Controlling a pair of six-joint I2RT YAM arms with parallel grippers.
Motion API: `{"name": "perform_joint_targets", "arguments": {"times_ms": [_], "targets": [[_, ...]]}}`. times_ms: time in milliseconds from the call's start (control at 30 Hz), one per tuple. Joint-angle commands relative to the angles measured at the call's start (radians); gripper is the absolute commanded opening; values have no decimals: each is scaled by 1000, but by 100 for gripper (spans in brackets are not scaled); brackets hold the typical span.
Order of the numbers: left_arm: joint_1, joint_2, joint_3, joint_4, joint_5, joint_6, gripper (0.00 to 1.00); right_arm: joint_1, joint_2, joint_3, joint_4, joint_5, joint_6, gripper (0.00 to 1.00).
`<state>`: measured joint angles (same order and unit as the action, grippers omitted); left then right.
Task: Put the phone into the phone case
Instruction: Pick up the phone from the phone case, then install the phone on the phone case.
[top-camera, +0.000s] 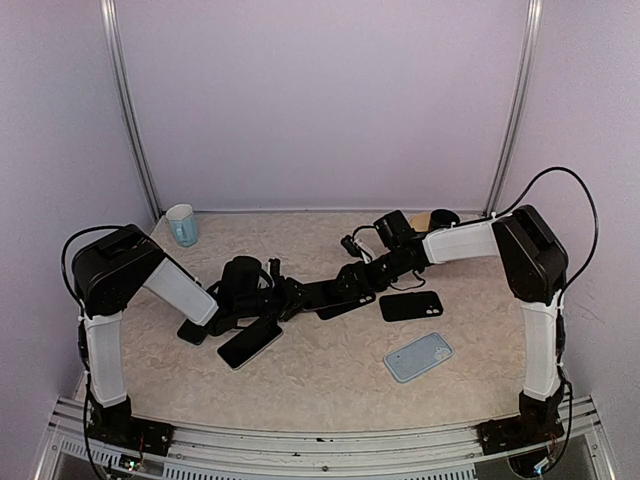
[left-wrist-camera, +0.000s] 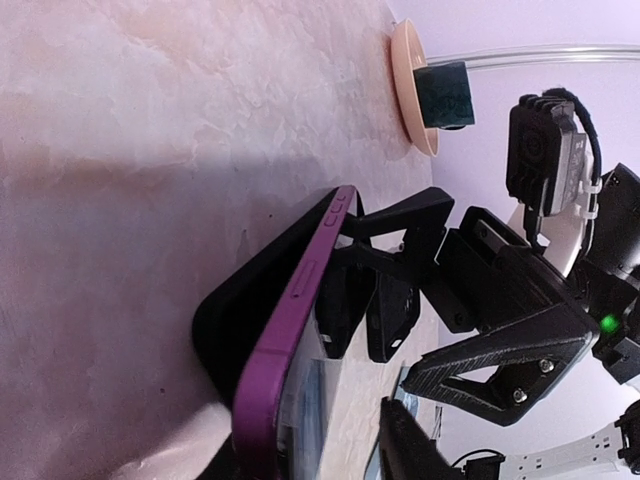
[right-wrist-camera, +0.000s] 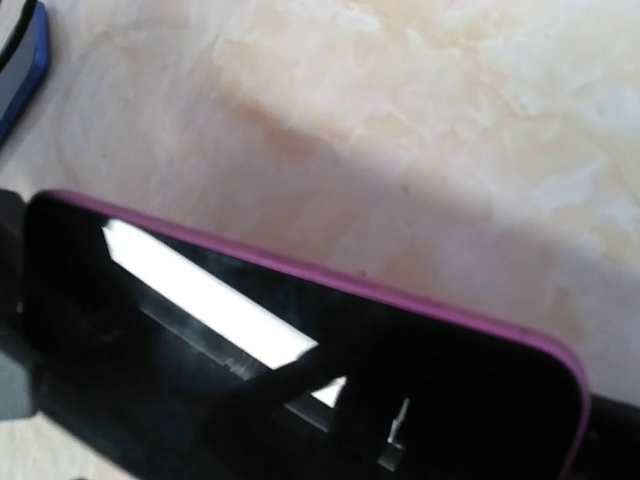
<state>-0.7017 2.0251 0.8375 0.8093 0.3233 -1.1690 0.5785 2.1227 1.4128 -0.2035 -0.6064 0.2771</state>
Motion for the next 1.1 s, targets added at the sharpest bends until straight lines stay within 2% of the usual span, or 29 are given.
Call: {"name": "perform_joint_targets", "arguments": {"times_ms": [0, 300, 533, 833, 1067], "targets": [[1, -27, -5, 46, 3, 28, 28, 27, 24, 15, -28, -38, -2, 97], [1, -54, -1, -4, -16, 42, 0, 27, 8, 19, -45, -24, -5, 98], [0, -113, 0, -50, -23, 34, 0, 11, -36, 38, -93, 0, -11, 100], [-1, -199, 19, -110, -30, 56, 0, -85, -130, 1, -94, 14, 1, 100], [-3, -186, 54, -180, -38, 48, 0, -106, -90, 0, -100, 67, 12, 100]]}}
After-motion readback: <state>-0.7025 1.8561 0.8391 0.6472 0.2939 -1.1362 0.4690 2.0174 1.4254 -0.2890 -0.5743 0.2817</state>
